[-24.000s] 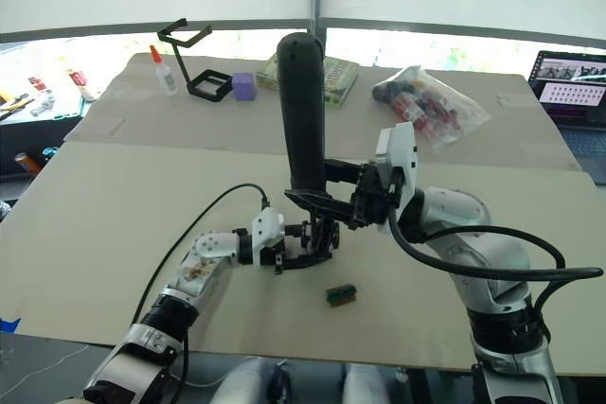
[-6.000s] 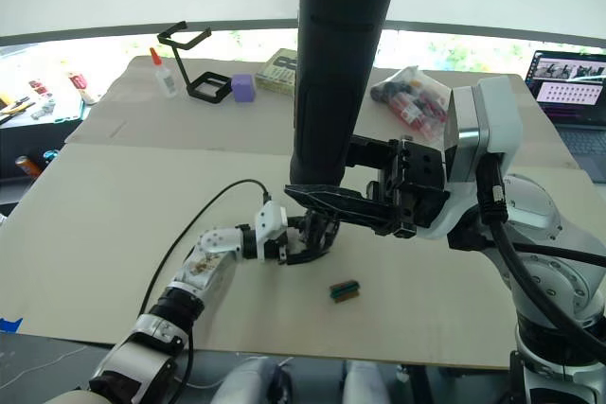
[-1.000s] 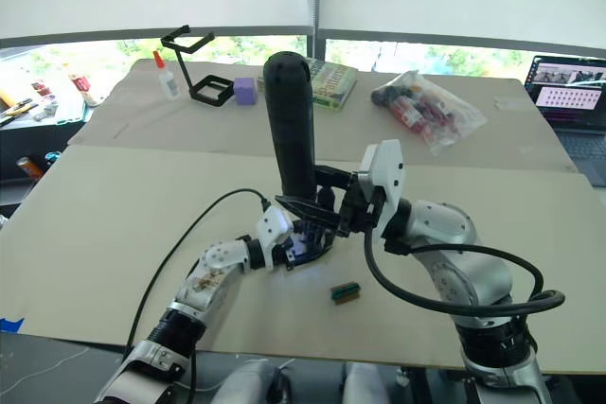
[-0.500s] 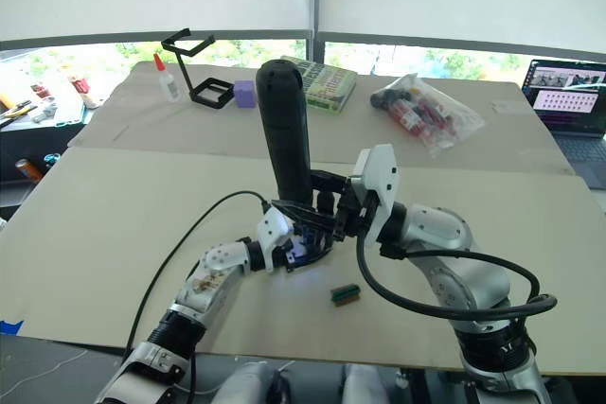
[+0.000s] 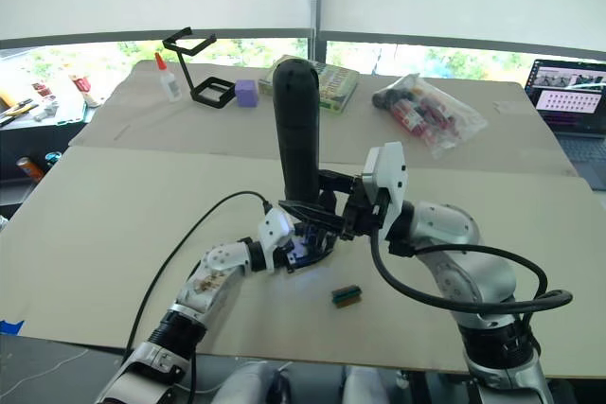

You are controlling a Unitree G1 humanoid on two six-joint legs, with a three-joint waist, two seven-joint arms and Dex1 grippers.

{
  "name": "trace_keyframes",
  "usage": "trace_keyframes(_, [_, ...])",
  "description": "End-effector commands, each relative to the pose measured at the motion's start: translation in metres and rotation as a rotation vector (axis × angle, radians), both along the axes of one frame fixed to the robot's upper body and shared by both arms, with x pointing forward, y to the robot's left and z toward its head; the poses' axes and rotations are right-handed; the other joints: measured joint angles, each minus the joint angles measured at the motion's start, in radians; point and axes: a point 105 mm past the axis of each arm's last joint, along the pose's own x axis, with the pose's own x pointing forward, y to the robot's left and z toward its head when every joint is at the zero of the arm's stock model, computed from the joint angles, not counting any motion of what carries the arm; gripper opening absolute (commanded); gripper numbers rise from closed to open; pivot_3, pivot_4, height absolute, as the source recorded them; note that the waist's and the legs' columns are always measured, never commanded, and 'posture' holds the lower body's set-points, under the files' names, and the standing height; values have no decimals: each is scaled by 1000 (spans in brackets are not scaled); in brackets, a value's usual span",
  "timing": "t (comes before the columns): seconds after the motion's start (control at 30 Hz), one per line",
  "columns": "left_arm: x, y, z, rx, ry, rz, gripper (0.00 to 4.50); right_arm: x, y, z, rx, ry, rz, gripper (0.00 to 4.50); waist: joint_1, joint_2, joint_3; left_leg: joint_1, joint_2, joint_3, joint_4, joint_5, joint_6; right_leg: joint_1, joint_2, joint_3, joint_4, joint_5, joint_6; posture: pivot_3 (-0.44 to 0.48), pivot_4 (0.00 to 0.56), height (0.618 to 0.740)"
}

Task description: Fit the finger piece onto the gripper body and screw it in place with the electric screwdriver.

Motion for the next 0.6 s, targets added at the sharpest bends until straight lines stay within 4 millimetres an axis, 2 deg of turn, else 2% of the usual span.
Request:
trace_keyframes(0.03, [-3,0,-15,35,49,2,2536,-21,-2,33,90,-106,107,1929,0,0,0,-1,0,0,0,0,0,-1,0,0,0,0,0,0,150,740])
trace_keyframes(0.2, [1,0,-18,35,58,20,2536,-36,-9,54,125,-195,147,1929,2,0,0,-2,0,0,1,0,0,-1,-1,-1,0,0,0,0,150,740])
trace_keyframes(0.3, [2,1,-17,-7,102,36,2536,-41,-10,60,122,-210,161,1929,2,0,0,-2,-1,0,1,-1,1,-1,-4,-1,0,1,1,0,150,740])
trace_keyframes(0.37, [2,3,-17,-8,111,42,3580,-44,-10,63,121,-215,166,1929,2,0,0,-1,-1,0,1,-1,3,0,-5,-2,0,1,1,0,150,740])
trace_keyframes(0.43, [4,7,-18,5,99,52,4383,-48,-12,67,117,-222,171,1929,1,0,0,-1,-1,0,1,-2,3,0,-5,-2,0,1,1,0,150,740])
trace_keyframes(0.6, [-1,29,-16,38,71,64,4448,-60,-25,79,62,-193,176,1929,-4,0,1,-1,-1,0,0,-1,2,-1,-8,-2,0,1,1,0,150,740])
